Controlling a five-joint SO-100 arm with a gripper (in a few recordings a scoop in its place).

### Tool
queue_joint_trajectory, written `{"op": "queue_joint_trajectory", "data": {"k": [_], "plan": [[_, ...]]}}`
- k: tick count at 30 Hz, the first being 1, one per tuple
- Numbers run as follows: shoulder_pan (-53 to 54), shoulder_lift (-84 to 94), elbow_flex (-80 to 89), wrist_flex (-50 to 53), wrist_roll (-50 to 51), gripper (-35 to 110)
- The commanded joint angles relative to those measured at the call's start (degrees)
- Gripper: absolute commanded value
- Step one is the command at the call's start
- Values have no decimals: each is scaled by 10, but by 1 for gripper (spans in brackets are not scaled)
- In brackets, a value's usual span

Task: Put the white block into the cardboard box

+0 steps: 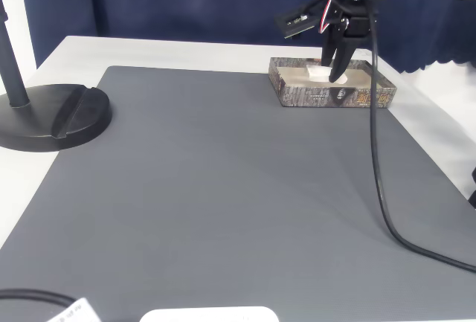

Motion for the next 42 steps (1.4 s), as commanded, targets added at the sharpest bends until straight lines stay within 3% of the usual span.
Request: {"op": "queue_joint_trajectory", "data": {"k": [1, 12, 23, 42], "plan": [[-9, 0, -50, -8, 4, -2], [-6, -22, -54, -8, 13, 0], [-4, -20, -54, -18, -17, 22], [-15, 62, -53, -45, -13, 39]]}}
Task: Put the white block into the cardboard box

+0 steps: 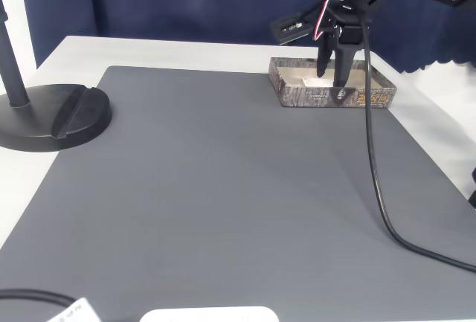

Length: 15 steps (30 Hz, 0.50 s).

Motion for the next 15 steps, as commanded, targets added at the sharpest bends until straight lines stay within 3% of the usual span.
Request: {"op": "queue_joint_trajectory", "data": {"k": [1, 15], "plan": [[-15, 99, -33, -9, -1, 40], [-33, 299, 113, 21, -40, 37]]}}
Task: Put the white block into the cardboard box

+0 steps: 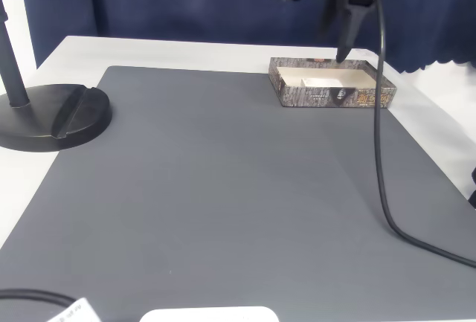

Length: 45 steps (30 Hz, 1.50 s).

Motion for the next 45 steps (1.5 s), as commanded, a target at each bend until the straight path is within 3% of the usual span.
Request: {"op": "queue_joint_trajectory", "data": {"k": [1, 9, 16, 27, 45], "plan": [[-20, 107, 16, 29, -10, 36], [-54, 268, 185, 36, -66, 32], [-127, 430, 409, 66, -157, 14], [-347, 642, 631, 80, -412, -2], [-700, 795, 829, 59, -684, -2]]}}
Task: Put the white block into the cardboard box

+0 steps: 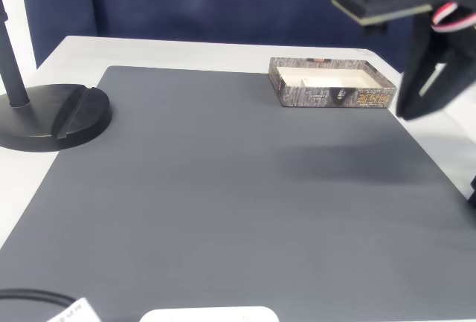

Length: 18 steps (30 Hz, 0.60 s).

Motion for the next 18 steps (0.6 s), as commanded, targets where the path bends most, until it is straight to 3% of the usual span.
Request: {"op": "queue_joint_trajectory", "data": {"k": [1, 18], "plan": [[-54, 44, 60, -23, -59, -2], [-52, 253, 317, -142, -98, -2]]}}
